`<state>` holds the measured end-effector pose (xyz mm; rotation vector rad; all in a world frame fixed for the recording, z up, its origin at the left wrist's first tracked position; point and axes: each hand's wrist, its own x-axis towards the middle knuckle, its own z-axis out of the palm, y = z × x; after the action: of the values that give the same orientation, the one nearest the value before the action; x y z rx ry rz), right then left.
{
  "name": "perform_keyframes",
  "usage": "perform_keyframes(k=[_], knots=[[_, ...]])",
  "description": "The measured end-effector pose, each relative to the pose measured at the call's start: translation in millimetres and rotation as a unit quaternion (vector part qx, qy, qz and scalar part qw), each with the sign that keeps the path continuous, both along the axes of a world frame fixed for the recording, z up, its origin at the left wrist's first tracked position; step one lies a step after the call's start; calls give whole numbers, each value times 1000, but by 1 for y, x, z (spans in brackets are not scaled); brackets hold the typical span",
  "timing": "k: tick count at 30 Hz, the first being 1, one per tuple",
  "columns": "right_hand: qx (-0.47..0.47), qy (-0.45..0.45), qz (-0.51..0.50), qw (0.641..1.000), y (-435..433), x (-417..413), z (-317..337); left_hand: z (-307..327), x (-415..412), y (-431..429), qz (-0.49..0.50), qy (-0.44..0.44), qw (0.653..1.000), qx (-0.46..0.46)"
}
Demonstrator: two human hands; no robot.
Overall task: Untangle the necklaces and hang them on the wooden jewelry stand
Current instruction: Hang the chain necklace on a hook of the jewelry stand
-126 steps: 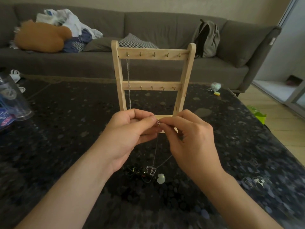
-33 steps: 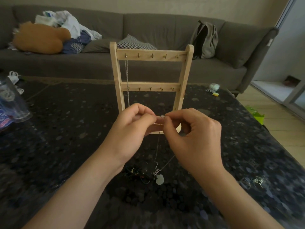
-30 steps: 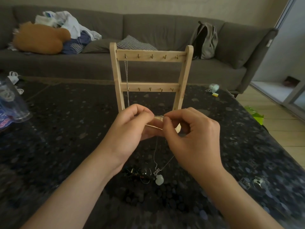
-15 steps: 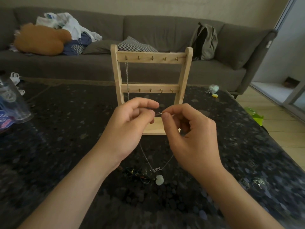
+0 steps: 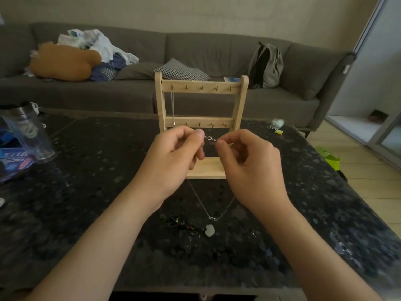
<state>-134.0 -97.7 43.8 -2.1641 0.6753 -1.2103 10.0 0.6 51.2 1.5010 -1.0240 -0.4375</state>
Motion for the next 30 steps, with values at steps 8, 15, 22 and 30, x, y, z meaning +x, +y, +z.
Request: perform_keyframes(k=[8, 15, 22, 30], knots=[[40, -3, -45, 998, -3, 3, 19, 22, -2, -4, 39, 114, 993, -8], [135, -84, -14, 987, 0, 23, 38, 30, 3, -3, 103, 61, 992, -29], [106, -94, -59, 988, -25, 54, 45, 39, 28, -33, 165, 13, 981, -102], [48, -128, -125, 983, -59, 97, 53, 46, 59, -76, 273, -168, 938, -131]])
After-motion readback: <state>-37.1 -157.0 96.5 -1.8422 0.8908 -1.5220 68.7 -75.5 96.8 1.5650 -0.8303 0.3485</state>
